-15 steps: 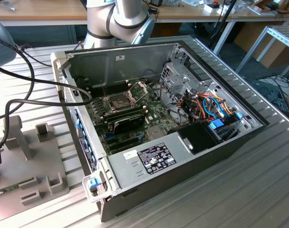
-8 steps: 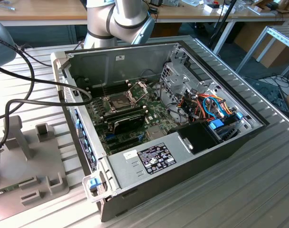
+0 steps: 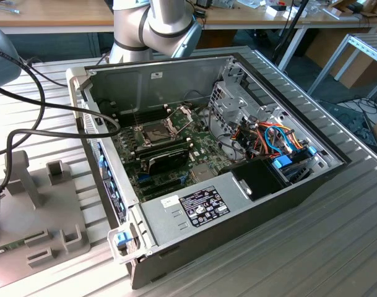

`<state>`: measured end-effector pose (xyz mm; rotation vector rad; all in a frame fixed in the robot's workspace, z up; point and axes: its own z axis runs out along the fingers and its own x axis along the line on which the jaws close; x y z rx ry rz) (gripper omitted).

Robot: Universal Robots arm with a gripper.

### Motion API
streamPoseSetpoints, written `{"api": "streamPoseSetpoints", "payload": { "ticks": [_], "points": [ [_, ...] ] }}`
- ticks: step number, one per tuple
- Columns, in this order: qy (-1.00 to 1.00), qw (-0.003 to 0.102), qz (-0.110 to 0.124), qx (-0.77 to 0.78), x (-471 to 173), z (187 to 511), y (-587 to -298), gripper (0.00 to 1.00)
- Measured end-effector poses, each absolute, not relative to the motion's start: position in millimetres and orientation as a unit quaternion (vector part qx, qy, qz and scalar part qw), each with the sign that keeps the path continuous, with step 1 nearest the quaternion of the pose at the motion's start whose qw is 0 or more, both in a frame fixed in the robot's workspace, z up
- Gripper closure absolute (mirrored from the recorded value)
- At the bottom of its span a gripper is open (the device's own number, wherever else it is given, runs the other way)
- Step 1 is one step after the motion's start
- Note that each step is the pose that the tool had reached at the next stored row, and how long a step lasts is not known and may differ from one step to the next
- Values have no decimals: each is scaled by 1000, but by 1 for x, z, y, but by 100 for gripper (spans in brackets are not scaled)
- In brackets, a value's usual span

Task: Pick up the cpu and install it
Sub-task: 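Pick up the cpu and move it towards the insertion slot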

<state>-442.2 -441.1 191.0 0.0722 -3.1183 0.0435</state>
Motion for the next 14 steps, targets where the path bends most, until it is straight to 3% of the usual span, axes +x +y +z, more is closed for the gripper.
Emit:
{"api": "streamPoseSetpoints", "payload": {
  "ticks": [14],
  "points": [
    [-1000, 11, 14, 23, -442, 221, -441, 45]
  ]
}}
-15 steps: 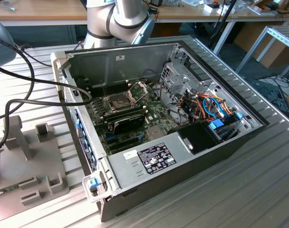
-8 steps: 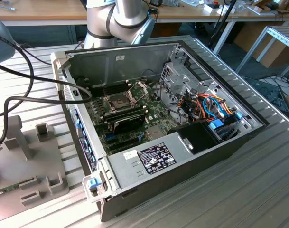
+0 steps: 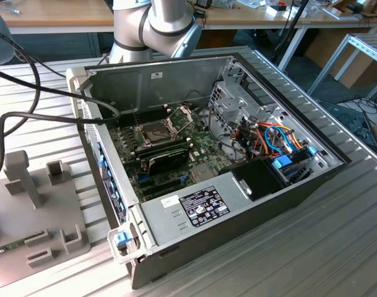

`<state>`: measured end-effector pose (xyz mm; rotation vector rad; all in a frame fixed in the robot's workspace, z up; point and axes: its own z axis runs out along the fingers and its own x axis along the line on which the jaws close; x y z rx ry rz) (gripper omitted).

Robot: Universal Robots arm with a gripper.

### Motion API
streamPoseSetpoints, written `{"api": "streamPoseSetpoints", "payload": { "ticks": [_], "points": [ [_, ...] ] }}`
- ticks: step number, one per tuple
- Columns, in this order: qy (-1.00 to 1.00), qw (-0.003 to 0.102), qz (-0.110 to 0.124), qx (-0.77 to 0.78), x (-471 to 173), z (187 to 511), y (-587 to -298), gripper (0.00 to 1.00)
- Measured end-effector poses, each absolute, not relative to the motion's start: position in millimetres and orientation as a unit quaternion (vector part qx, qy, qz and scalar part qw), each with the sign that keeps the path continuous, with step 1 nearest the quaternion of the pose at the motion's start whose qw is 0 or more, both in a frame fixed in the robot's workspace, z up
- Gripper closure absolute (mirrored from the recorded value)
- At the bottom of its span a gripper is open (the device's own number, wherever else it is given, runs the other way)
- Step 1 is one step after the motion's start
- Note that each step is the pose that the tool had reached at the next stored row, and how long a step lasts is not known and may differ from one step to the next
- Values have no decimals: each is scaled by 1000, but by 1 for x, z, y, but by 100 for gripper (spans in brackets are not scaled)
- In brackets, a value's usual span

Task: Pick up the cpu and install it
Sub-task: 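Pick up the cpu and move it towards the insertion slot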

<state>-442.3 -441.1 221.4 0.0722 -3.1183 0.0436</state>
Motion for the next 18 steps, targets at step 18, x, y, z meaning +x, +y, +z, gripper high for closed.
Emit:
{"api": "streamPoseSetpoints", "payload": {
  "ticks": [18],
  "points": [
    [-1000, 11, 14, 23, -442, 292, -441, 45]
  ]
}}
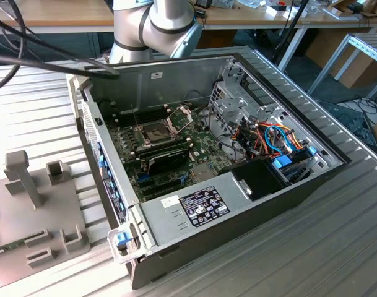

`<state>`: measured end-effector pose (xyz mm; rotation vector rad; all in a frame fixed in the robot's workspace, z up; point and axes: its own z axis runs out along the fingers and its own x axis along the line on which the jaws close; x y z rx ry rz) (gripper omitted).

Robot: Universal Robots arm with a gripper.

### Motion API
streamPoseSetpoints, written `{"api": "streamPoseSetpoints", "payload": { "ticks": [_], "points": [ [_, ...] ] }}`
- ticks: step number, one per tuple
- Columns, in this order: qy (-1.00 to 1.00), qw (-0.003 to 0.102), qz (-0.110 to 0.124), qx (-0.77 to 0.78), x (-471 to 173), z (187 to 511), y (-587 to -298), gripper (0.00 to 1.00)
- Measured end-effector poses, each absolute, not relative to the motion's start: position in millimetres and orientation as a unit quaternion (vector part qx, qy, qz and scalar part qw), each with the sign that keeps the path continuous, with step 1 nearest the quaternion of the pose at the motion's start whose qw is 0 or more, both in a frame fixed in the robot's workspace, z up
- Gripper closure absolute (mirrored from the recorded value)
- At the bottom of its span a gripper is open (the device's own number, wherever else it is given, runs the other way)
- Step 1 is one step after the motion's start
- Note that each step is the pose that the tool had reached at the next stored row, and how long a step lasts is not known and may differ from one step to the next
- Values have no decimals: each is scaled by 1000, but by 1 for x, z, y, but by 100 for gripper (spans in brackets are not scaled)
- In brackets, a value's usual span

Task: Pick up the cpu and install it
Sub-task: 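Pick up the cpu and move it towards the insertion slot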

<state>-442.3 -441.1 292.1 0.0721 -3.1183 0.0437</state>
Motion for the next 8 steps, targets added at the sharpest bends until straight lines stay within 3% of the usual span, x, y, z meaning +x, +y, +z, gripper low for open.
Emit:
{"api": "streamPoseSetpoints", "payload": {
  "ticks": [8],
  "points": [
    [-1000, 11, 14, 23, -442, 332, -441, 45]
  ]
}}
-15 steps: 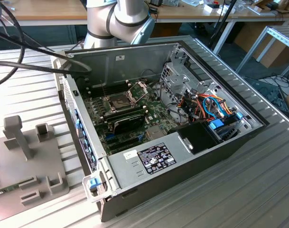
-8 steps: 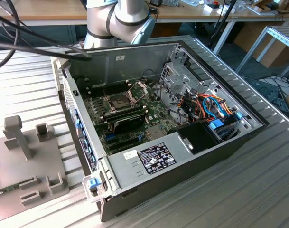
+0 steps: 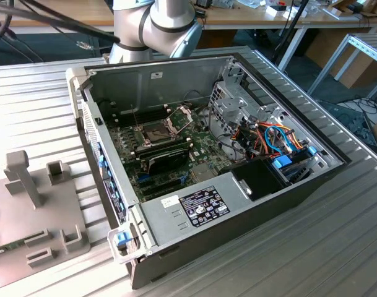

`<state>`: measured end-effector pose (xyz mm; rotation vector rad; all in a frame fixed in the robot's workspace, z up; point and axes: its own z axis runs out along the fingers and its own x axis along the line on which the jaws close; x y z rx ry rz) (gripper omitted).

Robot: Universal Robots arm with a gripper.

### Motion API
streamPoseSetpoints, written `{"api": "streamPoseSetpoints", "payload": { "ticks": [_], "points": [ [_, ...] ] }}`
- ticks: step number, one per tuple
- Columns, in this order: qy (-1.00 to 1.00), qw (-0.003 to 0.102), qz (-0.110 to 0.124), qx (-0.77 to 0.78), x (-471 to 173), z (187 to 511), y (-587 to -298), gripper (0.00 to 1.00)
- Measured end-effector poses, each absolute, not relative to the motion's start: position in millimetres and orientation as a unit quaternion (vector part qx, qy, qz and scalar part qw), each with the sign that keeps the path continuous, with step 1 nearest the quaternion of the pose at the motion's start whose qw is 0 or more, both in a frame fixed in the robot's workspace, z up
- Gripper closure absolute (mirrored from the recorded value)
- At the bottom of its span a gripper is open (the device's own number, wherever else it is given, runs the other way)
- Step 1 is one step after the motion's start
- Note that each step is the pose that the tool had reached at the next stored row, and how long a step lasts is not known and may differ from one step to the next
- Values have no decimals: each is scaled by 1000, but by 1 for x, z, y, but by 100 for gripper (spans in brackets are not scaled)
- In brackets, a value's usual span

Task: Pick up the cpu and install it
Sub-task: 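Pick up the cpu and move it towards the insertion slot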

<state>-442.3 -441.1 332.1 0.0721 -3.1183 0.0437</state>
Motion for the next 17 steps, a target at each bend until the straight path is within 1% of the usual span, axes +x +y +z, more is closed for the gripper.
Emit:
{"api": "streamPoseSetpoints", "payload": {
  "ticks": [6, 12, 17],
  "points": [
    [-1000, 11, 14, 23, -442, 353, -441, 45],
    [-1000, 11, 14, 23, -442, 383, -441, 45],
    [-1000, 11, 14, 23, -442, 386, -441, 45]
  ]
}}
